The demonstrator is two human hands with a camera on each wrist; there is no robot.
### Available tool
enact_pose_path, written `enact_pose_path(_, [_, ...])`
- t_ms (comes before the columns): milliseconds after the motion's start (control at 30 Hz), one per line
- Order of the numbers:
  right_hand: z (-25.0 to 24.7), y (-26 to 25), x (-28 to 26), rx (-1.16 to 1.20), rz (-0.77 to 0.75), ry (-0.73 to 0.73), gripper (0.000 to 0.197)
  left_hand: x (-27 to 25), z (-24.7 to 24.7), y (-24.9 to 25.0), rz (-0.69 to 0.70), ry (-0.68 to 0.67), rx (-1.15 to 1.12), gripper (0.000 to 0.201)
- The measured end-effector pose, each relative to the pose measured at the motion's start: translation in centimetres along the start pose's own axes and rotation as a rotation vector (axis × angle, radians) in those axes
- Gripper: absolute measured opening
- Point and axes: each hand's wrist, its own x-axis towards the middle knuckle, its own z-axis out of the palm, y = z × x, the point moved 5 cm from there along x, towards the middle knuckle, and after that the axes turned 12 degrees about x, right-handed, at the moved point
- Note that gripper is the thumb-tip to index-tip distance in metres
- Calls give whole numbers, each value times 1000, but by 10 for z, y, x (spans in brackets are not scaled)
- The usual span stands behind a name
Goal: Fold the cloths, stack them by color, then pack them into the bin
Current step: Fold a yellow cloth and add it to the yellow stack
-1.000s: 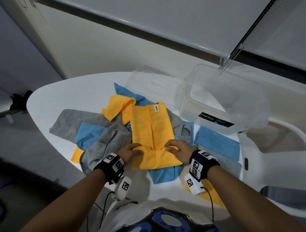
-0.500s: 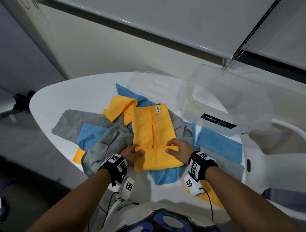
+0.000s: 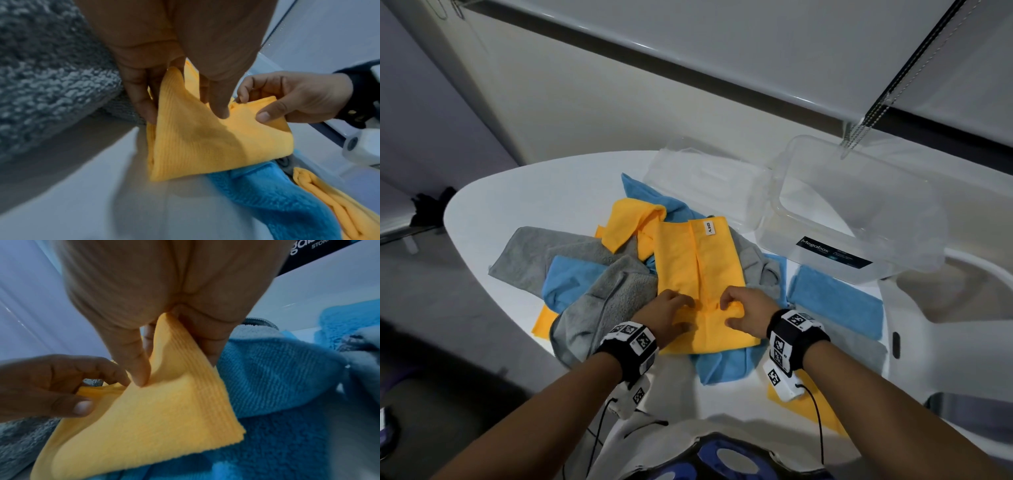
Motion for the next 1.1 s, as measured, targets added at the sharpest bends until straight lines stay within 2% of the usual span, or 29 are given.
enact_pose_path(133, [0, 2, 1, -44, 5, 26, 27, 5, -3, 4, -62, 23, 18, 30])
enact_pose_path(233, [-1, 1, 3, -66, 9, 37, 20, 7, -6, 7, -59, 57, 9, 13])
enact_pose_path(400, [-1, -11, 6, -50, -46, 61, 5, 4, -12, 7, -34, 80, -103, 9])
enact_pose_path(433, [-1, -14, 6, -18, -41, 67, 6, 3, -11, 6, -21, 64, -115, 15])
enact_pose_path(500, [-3, -14, 6, -15, -13, 39, 16, 2, -8, 5, -15, -3, -109, 37])
enact_pose_path(567, [-1, -10, 6, -106, 26, -42, 29, 4, -5, 3, -23, -53, -37, 45])
enact_pose_path(633, [1, -5, 7, -192, 52, -91, 35, 8, -1, 3, -12, -82, 53, 42])
enact_pose_path(733, [0, 0, 10, -226, 80, -87, 34, 12, 2, 4, -18, -92, 54, 33])
enact_pose_path(933, [-2, -6, 14, -205, 46, -61, 14, 14, -1, 3, -31, -32, 1, 11])
enact_pose_path(1100, [-6, -11, 18, -96, 31, -2, 8, 11, -9, 5, 31, 7, -30, 10])
